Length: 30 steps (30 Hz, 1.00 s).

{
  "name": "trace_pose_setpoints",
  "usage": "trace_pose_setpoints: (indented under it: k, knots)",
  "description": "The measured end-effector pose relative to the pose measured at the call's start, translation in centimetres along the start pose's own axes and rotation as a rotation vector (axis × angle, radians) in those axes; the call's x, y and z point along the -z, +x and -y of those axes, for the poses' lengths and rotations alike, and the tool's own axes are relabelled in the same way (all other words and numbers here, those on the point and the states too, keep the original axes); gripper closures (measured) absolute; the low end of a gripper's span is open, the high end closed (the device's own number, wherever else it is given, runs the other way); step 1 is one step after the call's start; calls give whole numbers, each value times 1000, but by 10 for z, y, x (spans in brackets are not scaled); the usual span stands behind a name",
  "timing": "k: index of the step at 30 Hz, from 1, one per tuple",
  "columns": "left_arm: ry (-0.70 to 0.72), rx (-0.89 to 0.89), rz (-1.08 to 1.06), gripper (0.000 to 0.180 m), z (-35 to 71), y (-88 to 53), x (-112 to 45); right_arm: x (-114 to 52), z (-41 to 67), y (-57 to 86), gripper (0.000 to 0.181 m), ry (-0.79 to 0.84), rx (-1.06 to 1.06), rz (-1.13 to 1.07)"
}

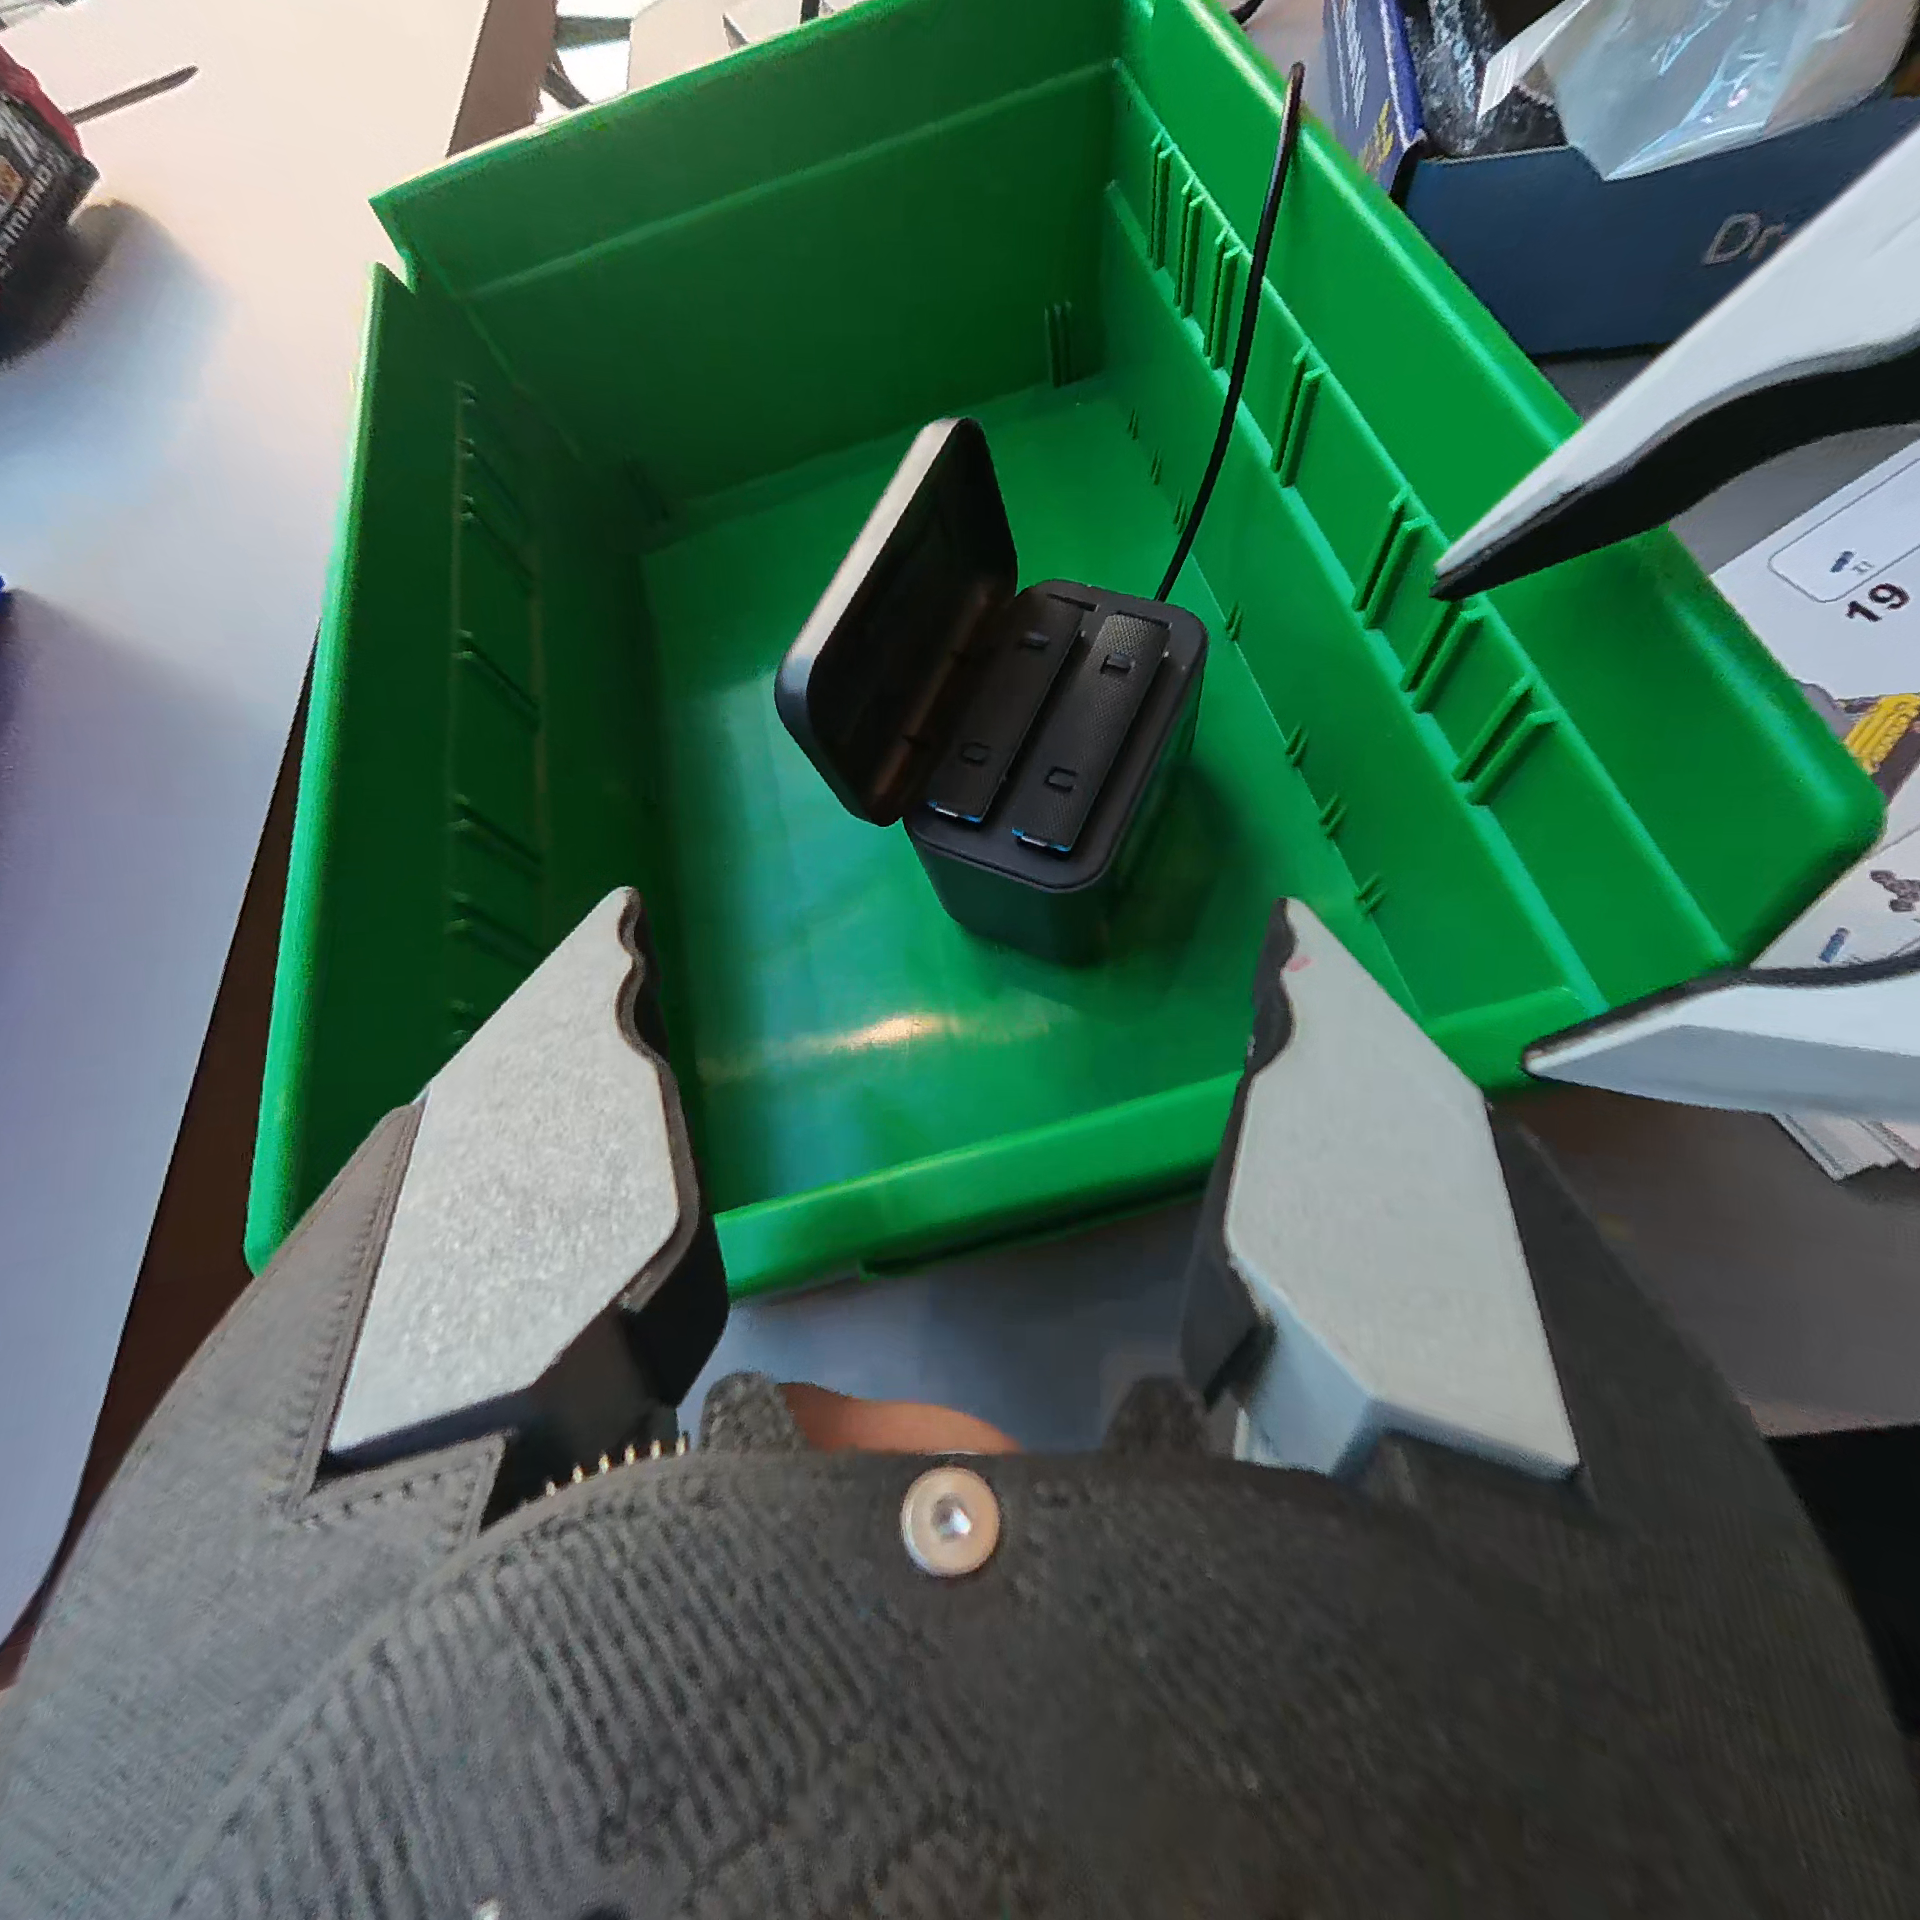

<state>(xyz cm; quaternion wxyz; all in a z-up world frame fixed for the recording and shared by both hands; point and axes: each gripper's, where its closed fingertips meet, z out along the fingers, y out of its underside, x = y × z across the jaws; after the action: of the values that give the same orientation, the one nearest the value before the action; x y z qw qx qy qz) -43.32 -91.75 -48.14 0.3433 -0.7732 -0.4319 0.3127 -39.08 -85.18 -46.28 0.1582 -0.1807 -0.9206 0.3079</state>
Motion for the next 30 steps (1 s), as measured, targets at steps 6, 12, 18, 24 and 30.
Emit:
trace_pose_setpoints:
  k: [6,12,18,24,30]
  knots:
    - [22,23,35,68,-3,0,-4,-4,3,1,114,25,-29,-1]
    - [34,36,39,70,-7,-1,-1,-8,4,-2,114,37,-45,-5]
    - [26,37,39,69,-11,2,0,-12,3,-9,114,39,-47,8]
    - [13,27,42,71,-14,6,3,-13,2,-14,114,49,-47,15]
    - [7,22,53,72,-15,7,9,-10,3,-18,114,67,-49,21]
